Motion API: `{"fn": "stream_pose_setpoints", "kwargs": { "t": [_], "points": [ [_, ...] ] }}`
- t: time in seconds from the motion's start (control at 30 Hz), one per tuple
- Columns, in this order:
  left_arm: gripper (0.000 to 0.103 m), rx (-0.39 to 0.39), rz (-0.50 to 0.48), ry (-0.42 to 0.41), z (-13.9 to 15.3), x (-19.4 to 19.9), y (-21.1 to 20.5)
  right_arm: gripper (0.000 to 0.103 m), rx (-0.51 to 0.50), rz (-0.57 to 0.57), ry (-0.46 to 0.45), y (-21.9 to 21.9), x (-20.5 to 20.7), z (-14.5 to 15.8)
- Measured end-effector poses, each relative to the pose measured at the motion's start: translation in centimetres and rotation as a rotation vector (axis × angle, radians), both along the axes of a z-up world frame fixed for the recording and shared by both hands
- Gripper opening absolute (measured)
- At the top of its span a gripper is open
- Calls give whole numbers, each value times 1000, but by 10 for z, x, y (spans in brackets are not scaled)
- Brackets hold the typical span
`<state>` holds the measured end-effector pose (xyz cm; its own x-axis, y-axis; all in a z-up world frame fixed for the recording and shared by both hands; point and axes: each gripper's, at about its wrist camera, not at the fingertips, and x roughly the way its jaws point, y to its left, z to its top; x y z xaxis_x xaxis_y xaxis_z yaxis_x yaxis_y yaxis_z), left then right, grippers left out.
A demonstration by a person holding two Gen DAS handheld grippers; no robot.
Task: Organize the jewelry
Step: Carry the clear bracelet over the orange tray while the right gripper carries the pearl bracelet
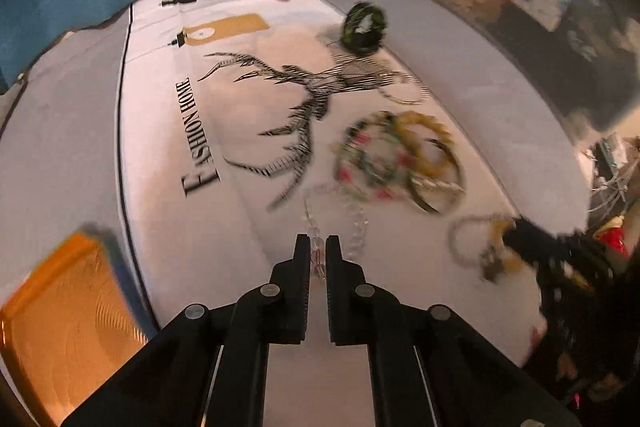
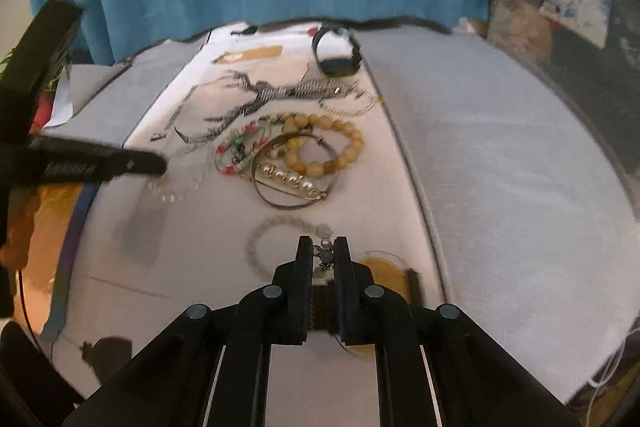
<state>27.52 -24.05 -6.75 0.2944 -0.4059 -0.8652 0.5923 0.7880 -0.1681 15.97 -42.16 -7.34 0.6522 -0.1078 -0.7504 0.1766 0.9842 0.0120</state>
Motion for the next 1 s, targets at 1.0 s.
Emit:
{"fn": "stream_pose_setpoints", "kwargs": {
  "t": [1.0],
  "points": [
    [5, -62, 182, -303, 123, -221, 111, 11, 35, 251, -125, 124, -156, 94]
  ]
}}
